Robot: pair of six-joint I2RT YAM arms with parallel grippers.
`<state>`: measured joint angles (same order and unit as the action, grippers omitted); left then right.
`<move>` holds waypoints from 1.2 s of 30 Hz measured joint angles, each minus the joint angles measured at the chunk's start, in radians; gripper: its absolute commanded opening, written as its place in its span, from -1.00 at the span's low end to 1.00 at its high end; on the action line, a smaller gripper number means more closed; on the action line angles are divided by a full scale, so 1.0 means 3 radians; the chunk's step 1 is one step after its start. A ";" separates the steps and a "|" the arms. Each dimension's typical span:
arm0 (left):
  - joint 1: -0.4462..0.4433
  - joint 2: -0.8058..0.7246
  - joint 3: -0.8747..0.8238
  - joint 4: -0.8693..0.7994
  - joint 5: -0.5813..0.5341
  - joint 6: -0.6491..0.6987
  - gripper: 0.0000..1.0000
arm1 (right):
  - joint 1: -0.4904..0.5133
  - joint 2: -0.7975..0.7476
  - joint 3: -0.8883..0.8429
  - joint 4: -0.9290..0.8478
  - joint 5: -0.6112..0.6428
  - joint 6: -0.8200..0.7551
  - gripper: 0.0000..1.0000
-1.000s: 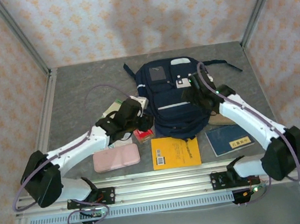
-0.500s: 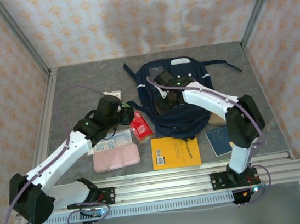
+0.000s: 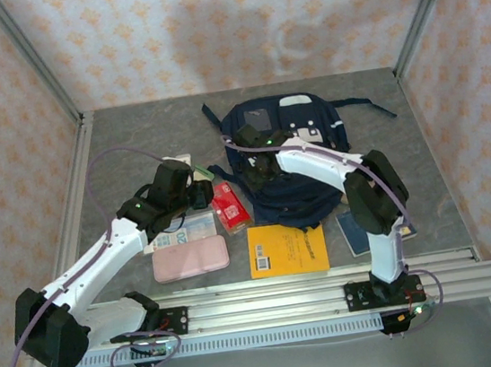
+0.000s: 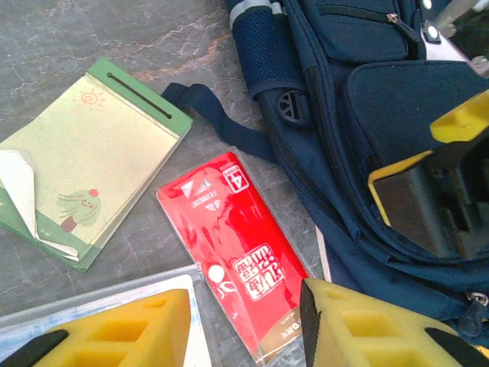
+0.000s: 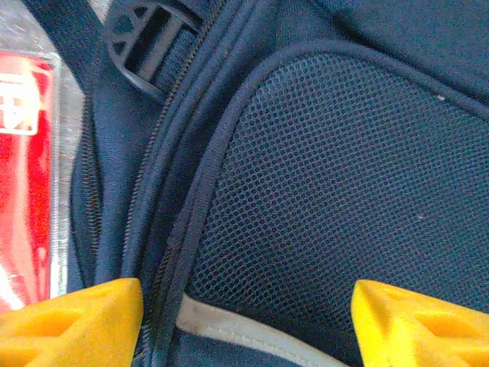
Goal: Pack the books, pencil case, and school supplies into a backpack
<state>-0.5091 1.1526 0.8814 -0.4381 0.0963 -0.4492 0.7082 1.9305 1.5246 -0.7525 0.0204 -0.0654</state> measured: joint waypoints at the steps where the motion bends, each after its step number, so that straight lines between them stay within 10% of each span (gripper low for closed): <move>1: 0.0000 0.0000 0.0000 0.0000 0.0000 0.0000 -0.16 | 0.0000 0.0034 0.0000 0.0001 0.0009 0.0022 0.38; 4: 0.0005 0.0000 0.0000 0.0000 0.0000 0.0001 -0.16 | 0.0000 0.0161 0.0000 0.0017 0.0023 0.0103 0.15; 9: 0.0005 0.0013 0.0000 -0.0001 0.0000 0.0001 -0.17 | 0.0053 0.0201 0.0009 0.0058 0.0037 0.0197 -1.00; 36: -0.0825 0.1150 0.0931 -0.0177 0.0439 0.0790 -0.04 | -0.0703 0.0094 0.1034 -0.0385 -0.1811 0.1183 -1.00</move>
<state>-0.7567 1.4975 1.1606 -0.4911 0.2279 -0.2123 0.4973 1.9587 1.8347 -0.8680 -0.5228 0.2893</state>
